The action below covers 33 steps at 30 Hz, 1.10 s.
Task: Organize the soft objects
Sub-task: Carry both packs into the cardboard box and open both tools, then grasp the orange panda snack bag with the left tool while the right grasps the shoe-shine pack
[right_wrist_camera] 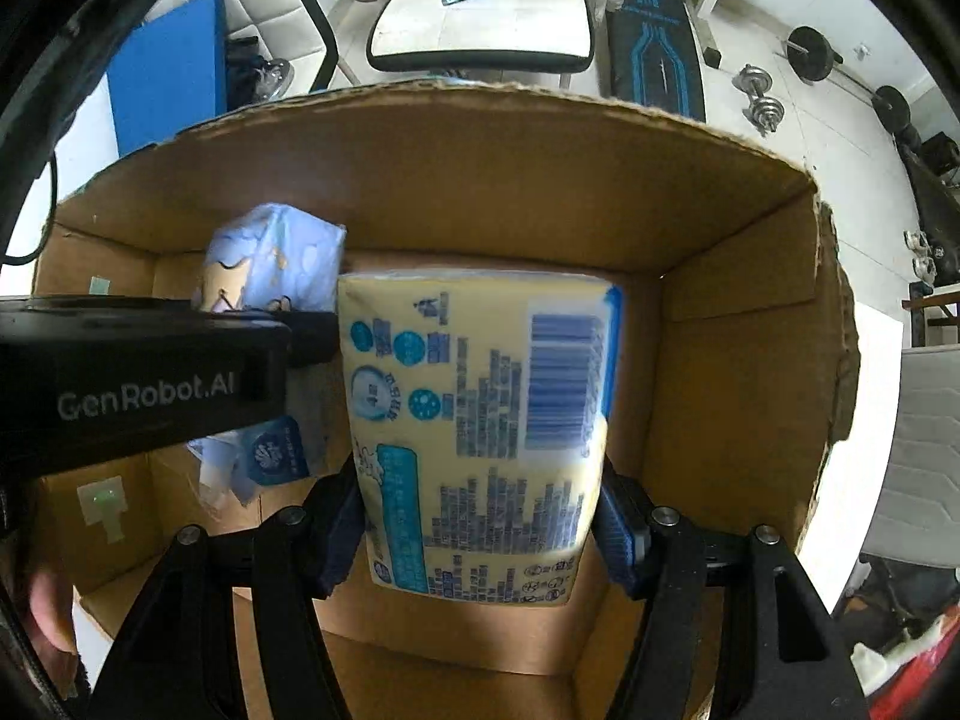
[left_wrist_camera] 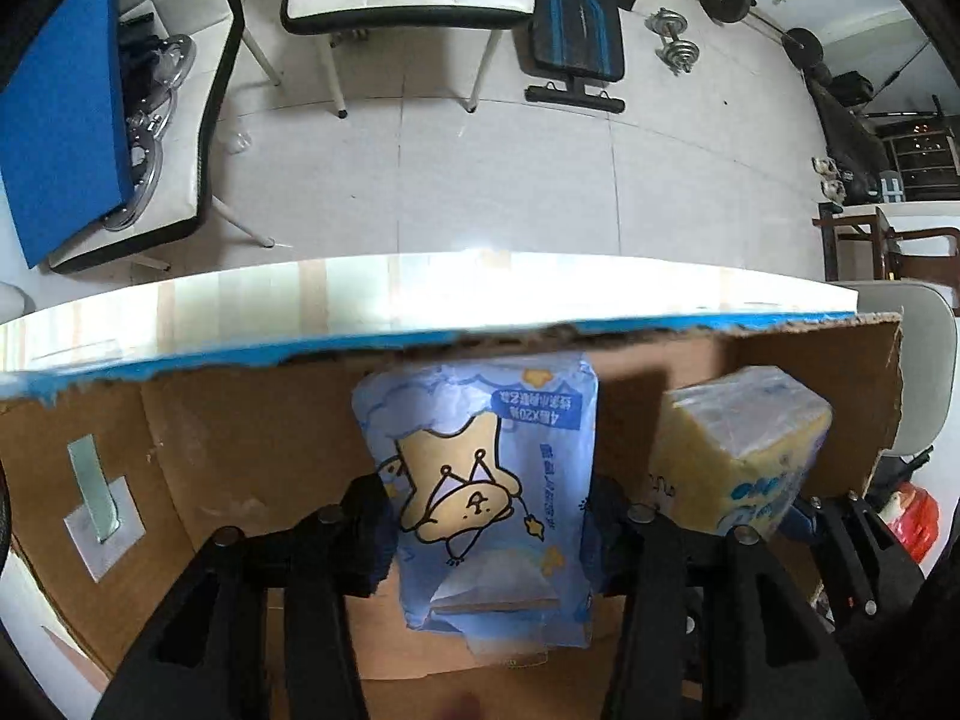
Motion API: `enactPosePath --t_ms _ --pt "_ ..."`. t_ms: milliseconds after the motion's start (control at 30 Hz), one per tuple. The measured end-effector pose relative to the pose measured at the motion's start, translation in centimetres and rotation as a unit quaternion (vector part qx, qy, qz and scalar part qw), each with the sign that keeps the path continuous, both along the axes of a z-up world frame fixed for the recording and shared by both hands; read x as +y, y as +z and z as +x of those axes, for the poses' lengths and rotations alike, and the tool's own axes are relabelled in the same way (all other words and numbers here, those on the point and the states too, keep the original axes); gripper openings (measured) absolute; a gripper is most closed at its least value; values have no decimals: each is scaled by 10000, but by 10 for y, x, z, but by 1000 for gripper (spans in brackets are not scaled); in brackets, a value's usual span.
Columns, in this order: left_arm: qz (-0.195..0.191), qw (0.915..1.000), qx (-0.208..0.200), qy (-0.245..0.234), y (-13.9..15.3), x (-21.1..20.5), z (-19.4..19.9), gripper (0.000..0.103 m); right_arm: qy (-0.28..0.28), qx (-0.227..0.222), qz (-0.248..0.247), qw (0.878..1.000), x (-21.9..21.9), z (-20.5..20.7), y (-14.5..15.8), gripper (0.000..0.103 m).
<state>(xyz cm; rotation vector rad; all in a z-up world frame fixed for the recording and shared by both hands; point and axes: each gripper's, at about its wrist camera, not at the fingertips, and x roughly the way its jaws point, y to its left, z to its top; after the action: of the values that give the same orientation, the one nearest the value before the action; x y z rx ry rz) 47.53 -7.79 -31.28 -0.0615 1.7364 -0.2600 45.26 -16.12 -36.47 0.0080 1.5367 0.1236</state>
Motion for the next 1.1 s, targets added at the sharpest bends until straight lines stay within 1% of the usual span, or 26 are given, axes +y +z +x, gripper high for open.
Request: enactPosePath --t_ms 33,67,100,133,167,200,233,300,333,367,400,433,533,633,767,833,900,967,1033,1100 --pt "17 10000 25 18 -3 5 3 50 -6 -20 -8 10000 0 0 1 68" --pt "-18 10000 33 26 -3 6 2 56 -19 -51 -31 10000 0 1 1 68" --pt "-28 10000 -5 20 0 6 -1 59 -32 -97 -66 9999 0 2 3 68" --pt "-6 10000 -87 -5 0 8 2 67 -36 -108 -75 9999 0 3 5 71" --pt "55 9997 -218 -58 5 8 -1 72 -56 -88 -42 9999 -1 3 6 71" --pt "154 9993 -332 -107 9 8 -1 82 -77 -77 -48 9999 -1 2 8 74" --pt "246 9987 -405 -160 10 9 -1 88 -94 -80 -95 9999 -1 -3 13 81" --pt "376 9973 -577 -246 18 10 -8 89 -124 -118 -129 9998 -2 -5 18 89" --pt "453 9967 -625 -267 20 11 -10 90 -149 -125 -138 9997 -2 -6 20 91" --pt "502 9961 -674 -282 21 13 -12 95 -172 -124 -116 9997 -3 -10 23 92" --pt "495 9958 -719 -287 24 14 -17 98 -186 -118 -70 9997 -3 -11 24 98" --pt "488 9956 -743 -281 26 15 -19 98 -200 -118 -16 9997 -2 -14 26 103" --pt "430 9952 -851 -231 36 22 -31 98 -231 -260 48 9994 0 -22 33 103" --pt "445 9937 -1012 -207 52 27 -41 98 -232 -533 83 9983 3 -31 48 103" --pt "403 9897 -1372 -82 83 41 -63 98 -138 -767 244 9967 9 -50 74 103" --pt "401 9855 -1650 -3 102 50 -79 98 -100 -975 328 9946 12 -68 92 103" --pt "469 9782 -2022 100 122 60 -99 98 -77 -1196 411 9919 12 -89 109 103" --pt "497 9729 -2244 252 137 72 -122 98 -122 -1358 497 9894 11 -118 125 103" --pt "483 9702 -2323 495 147 88 -147 98 -173 -1360 547 9890 8 -149 132 103" --pt "516 9688 -2313 730 150 108 -175 98 -299 -1137 594 9913 5 -177 129 103"
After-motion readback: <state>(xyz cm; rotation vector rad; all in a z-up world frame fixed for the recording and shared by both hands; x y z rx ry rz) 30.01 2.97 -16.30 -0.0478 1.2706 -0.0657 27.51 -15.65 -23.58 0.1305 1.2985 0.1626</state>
